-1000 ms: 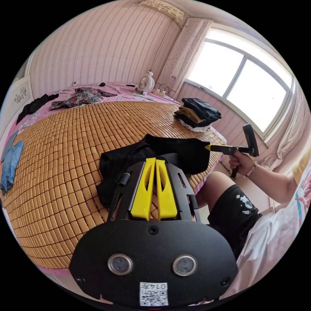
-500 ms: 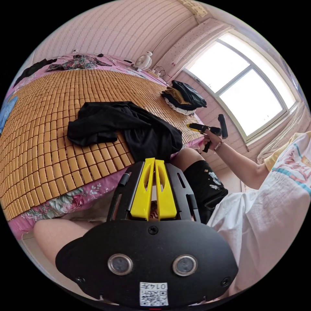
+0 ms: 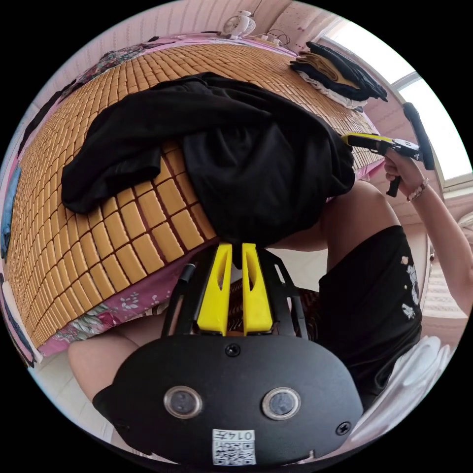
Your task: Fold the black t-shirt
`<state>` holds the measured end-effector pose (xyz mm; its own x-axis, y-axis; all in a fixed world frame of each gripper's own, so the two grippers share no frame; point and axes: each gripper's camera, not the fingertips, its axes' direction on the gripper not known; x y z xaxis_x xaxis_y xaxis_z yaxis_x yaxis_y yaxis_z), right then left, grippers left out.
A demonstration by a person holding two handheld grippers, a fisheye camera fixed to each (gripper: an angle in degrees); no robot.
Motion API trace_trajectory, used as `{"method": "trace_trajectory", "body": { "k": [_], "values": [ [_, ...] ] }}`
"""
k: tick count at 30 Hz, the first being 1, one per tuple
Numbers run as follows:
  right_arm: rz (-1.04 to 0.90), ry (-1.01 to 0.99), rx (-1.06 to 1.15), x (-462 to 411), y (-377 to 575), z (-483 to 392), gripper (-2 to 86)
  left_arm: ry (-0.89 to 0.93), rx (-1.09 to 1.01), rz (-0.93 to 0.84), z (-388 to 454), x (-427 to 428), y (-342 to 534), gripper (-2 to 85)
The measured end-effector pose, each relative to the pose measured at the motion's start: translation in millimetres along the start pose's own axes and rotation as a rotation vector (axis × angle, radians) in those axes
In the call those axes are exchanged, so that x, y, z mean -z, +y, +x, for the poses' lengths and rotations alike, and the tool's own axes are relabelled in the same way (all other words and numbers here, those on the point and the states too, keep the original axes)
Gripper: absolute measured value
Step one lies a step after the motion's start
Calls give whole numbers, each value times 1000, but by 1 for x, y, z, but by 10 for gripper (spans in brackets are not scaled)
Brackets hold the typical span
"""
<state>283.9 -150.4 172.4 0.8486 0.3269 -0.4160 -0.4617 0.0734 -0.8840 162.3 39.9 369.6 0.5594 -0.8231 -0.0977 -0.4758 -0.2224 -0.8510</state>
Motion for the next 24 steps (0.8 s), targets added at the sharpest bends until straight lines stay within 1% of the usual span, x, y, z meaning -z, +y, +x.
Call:
{"method": "trace_trajectory", "body": {
  "k": [2, 4, 6, 10, 12, 15, 17, 18, 22, 24],
  "values": [
    [41, -43, -28, 9, 3, 6, 11, 51, 3, 15, -2, 4, 0, -1],
    [104, -95, -80, 23, 6, 18, 10, 102, -3, 71, -3, 18, 3, -2],
    [154, -144, -120, 35, 8, 28, 8, 160, -24, 185, -5, 51, 7, -2],
    [264, -245, -178, 63, 10, 46, 8, 174, -7, 354, -23, 113, 6, -4],
    [308, -275, -182, 75, 9, 49, 8, 177, 30, 480, -45, 156, -1, -1],
    [344, -296, -185, 83, 9, 48, 8, 172, 68, 596, -71, 198, -10, 8],
    [320, -282, -188, 76, 10, 45, 8, 119, 103, 563, -83, 203, -18, 13],
    [284, -271, -194, 68, 11, 44, 8, 87, 158, 529, -92, 198, -19, 16],
    [137, -191, -202, 33, 18, 38, 8, 144, 283, 460, -109, 174, -3, 28],
    [96, -168, -201, 24, 22, 37, 8, 115, 312, 429, -106, 165, 14, 37]
  ]
}}
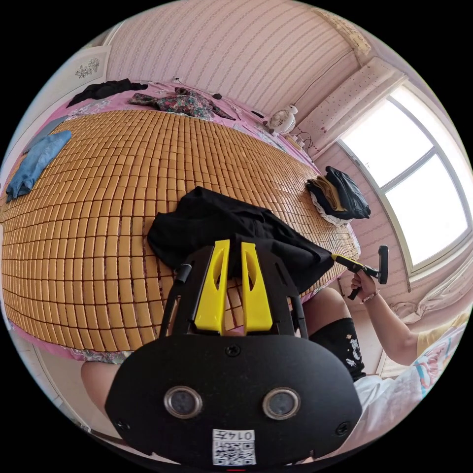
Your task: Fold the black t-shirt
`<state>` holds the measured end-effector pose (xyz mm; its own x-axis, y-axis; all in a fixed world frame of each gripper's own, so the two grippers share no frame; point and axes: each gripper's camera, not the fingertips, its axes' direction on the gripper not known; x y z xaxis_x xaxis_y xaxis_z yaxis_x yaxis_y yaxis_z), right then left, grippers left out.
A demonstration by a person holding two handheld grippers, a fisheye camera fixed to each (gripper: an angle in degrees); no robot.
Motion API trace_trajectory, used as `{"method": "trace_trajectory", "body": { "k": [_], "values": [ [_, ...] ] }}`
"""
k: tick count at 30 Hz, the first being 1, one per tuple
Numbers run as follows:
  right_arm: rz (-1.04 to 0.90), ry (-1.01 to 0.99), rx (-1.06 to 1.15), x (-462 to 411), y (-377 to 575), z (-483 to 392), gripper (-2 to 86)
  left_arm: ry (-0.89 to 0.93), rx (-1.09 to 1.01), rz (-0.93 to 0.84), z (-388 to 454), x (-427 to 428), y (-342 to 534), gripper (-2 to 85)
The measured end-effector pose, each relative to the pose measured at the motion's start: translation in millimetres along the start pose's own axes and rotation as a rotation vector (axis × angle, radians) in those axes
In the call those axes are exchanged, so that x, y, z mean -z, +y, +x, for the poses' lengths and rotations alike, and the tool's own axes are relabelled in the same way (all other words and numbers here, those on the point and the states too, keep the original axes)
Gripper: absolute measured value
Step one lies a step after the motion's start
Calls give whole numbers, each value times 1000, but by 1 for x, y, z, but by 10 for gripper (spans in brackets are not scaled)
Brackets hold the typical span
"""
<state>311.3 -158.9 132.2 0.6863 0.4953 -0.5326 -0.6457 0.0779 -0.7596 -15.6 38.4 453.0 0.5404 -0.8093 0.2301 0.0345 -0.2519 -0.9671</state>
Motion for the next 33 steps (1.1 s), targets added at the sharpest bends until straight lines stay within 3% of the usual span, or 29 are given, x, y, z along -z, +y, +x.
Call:
{"method": "trace_trajectory", "body": {
  "k": [10, 14, 20, 26, 29, 33],
  "values": [
    [-58, 45, 11, -5, 16, 5, 8, -22, -120, -75, 4, 8, 44, 81],
    [-60, 48, 11, 2, 26, 7, 8, -119, -240, -71, 28, 2, 47, 103],
    [24, -46, -27, 54, 47, 18, 8, -47, -277, -120, 44, 23, 42, 32],
    [240, -206, -8, 155, 62, 18, 8, 129, -259, 150, 49, 175, 49, -5],
    [393, -388, 46, 211, 65, 7, 8, 143, -331, 351, 59, 277, 55, -6],
    [670, -786, 127, 290, 70, -5, 7, 168, -432, 675, 73, 418, 68, -7]
  ]
}}
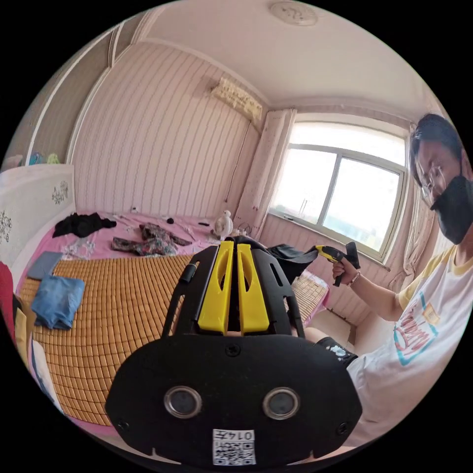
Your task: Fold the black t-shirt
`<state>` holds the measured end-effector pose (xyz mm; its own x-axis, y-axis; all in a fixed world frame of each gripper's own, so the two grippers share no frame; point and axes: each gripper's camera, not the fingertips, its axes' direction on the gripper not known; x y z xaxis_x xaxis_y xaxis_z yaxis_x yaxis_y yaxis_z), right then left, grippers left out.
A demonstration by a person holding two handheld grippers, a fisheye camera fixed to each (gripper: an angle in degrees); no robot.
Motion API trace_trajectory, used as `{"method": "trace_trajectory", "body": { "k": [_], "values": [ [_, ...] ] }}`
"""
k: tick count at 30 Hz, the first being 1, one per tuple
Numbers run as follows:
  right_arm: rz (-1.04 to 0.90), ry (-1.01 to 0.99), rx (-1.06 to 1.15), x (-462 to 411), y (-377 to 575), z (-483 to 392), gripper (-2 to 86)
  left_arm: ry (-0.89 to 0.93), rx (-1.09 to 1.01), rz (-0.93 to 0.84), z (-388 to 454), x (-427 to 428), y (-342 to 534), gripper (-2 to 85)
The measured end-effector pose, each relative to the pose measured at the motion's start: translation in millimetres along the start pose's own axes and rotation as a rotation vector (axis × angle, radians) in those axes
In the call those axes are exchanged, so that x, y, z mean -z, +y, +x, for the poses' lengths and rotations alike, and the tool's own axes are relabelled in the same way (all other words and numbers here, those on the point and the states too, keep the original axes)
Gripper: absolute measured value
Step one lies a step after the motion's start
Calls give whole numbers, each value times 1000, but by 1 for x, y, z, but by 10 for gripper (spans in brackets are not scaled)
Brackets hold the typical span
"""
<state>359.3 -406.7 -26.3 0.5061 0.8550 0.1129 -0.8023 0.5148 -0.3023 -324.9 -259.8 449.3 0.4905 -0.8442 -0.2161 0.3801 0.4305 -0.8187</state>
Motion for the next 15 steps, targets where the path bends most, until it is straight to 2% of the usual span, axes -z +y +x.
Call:
{"method": "trace_trajectory", "body": {
  "k": [4, 8, 12, 15],
  "values": [
    [195, -214, 115, 36, -29, -64, 7, -56, -171, 142, 39, 81, -56, -7],
    [245, -204, 241, 65, -40, -115, 7, -114, -314, 225, 85, 157, -82, -7],
    [245, -256, 359, 93, -39, -170, 7, -111, -299, 308, 108, 218, -95, -7],
    [284, -327, 429, 113, -38, -202, 7, 15, -248, 428, 108, 253, -102, -7]
  ]
}}
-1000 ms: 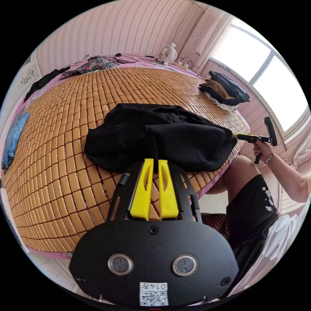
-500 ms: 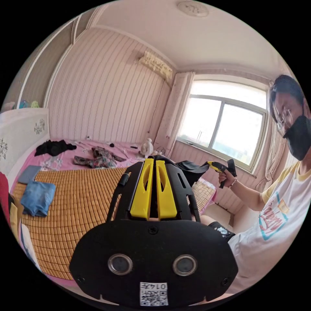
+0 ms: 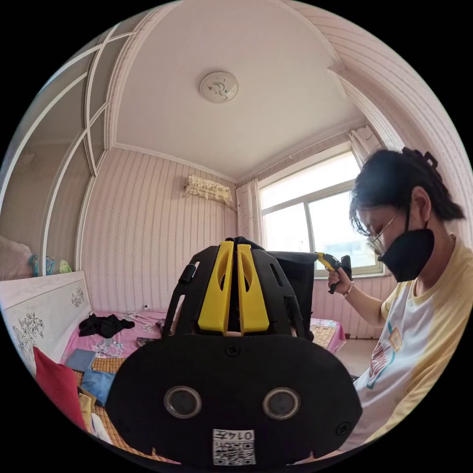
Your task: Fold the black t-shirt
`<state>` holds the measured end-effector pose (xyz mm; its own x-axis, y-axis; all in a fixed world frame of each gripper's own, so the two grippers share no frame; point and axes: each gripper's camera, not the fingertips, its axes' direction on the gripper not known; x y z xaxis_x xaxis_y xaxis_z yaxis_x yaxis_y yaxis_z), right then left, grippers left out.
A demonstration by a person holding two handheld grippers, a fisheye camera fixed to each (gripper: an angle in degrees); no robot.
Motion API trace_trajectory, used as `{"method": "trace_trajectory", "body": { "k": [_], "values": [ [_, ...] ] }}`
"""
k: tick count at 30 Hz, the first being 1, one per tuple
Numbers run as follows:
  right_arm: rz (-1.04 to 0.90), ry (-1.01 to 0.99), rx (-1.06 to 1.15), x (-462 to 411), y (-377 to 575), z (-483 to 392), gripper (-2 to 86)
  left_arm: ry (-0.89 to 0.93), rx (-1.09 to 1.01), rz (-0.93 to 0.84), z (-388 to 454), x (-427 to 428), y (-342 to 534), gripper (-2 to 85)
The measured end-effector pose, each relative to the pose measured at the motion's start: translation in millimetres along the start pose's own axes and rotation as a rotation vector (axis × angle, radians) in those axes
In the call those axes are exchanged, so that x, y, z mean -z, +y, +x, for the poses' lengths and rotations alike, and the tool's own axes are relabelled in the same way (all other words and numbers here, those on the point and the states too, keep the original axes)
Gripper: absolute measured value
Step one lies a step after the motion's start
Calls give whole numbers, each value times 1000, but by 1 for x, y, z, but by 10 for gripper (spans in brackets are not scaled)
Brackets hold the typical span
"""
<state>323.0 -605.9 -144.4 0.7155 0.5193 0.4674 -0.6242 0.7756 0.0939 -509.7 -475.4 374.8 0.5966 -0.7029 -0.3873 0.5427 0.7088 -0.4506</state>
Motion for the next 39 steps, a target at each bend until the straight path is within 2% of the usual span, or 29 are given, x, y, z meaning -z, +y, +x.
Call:
{"method": "trace_trajectory", "body": {
  "k": [2, 4, 8, 10, 12, 16, 18, 19, 22, 25, 29, 34, 37, 39],
  "values": [
    [-9, -6, 29, -2, -8, -10, 7, 16, 18, 48, -6, 7, -6, -7],
    [-66, 49, 36, -15, -10, -6, 7, -23, 20, 24, -14, 1, -6, -7],
    [-224, 235, -66, -51, 17, 47, 7, -67, 199, -155, -67, -54, 29, -7],
    [-394, 389, -208, -81, 51, 101, 7, -108, 273, -269, -97, -90, 58, -7],
    [-452, 468, -312, -99, 77, 137, 7, -234, 311, -443, -126, -143, 102, -7],
    [-536, 607, -316, -153, 82, 190, 7, -289, 458, -589, -169, -210, 143, -7],
    [-499, 610, -237, -174, 51, 200, 7, -338, 376, -587, -184, -244, 116, -7],
    [-414, 585, -188, -180, 29, 200, 7, -347, 352, -564, -185, -249, 107, -7],
    [-264, 516, -116, -181, 3, 202, 7, -305, 326, -430, -193, -262, 74, -7],
    [-282, 497, -96, -171, 29, 209, 7, -287, 312, -450, -200, -268, 91, -7],
    [-495, 559, -140, -156, 116, 227, 7, -301, 330, -676, -216, -279, 192, -7],
    [-711, 657, -522, -114, 270, 274, 7, -241, 608, -863, -238, -268, 340, -7],
    [-721, 604, -780, -94, 328, 292, 7, -252, 797, -970, -245, -256, 417, -7],
    [-737, 626, -819, -87, 351, 293, 7, -248, 913, -1049, -245, -246, 466, -7]
  ]
}}
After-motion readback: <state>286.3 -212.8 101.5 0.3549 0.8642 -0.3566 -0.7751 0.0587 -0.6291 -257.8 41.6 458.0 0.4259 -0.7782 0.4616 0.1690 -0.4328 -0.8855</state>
